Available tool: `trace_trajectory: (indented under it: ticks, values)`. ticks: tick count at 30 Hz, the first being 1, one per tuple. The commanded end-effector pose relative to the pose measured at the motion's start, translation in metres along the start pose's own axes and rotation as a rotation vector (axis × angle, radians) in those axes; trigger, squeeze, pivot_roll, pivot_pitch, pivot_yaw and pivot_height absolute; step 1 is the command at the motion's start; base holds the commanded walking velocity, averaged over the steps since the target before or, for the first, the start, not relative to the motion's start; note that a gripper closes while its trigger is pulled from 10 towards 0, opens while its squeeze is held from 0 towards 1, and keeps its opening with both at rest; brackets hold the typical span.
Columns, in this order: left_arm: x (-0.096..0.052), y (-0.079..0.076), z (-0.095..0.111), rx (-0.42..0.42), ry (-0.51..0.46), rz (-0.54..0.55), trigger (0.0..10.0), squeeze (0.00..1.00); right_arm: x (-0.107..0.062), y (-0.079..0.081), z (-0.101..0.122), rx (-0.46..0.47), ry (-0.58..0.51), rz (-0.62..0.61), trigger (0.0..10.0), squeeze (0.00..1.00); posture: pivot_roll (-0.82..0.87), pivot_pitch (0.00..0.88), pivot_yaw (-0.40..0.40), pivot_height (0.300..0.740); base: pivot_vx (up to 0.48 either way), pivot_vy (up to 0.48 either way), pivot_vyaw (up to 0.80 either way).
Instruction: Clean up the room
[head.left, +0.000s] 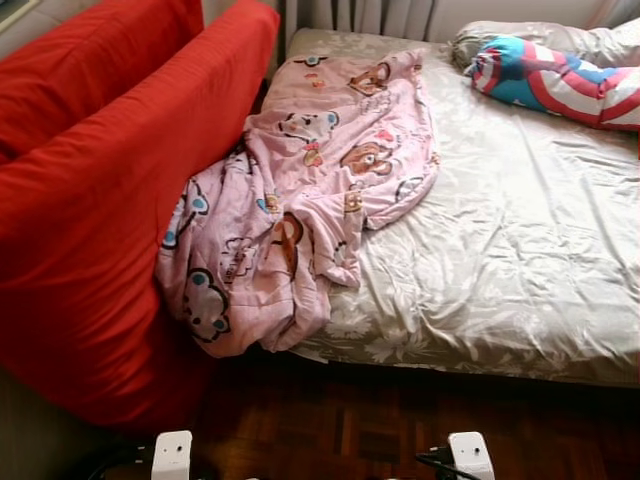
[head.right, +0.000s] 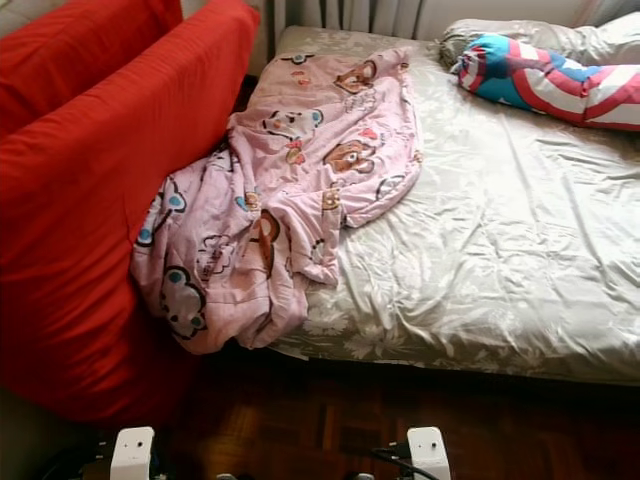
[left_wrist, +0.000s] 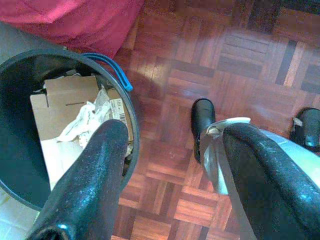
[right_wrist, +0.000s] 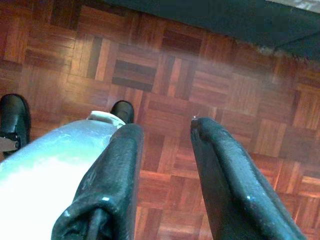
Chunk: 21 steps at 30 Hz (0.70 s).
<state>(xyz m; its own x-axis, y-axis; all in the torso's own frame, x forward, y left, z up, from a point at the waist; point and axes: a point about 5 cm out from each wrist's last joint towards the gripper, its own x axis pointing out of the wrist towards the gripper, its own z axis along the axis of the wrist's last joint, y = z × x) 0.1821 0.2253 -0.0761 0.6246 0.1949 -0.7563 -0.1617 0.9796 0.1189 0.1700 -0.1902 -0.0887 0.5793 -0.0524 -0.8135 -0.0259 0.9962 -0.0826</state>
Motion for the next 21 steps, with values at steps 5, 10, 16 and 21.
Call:
trace_trajectory:
  ticks: [5,10,16,21]
  values:
    - [-0.002,-0.0004,-0.0089,0.013,0.026,0.001,10.0,0.0,-0.0025,-0.0032,-0.011,0.005,0.034,-0.005,10.0,0.0,-0.01,0.224,-0.061,0.74,0.0,0.0,0.0]
    - [-0.0018,-0.0008,-0.0076,0.012,0.018,0.002,10.0,0.0,-0.0024,-0.0029,-0.0111,-0.012,0.038,0.0,10.0,0.0,-0.01,0.226,-0.061,0.74,0.0,0.0,0.0]
    - [-0.0011,-0.0031,-0.0038,0.013,0.002,-0.001,10.0,0.0,-0.0024,-0.0024,-0.0108,-0.021,0.036,0.004,10.0,0.0,-0.01,0.226,-0.06,0.74,0.268,0.0,0.49]
    - [-0.0006,-0.0044,-0.0016,0.014,-0.008,-0.003,10.0,0.0,-0.0024,-0.0023,-0.0108,-0.01,0.035,0.005,10.0,0.0,-0.01,0.227,-0.06,0.74,0.306,0.0,0.41]
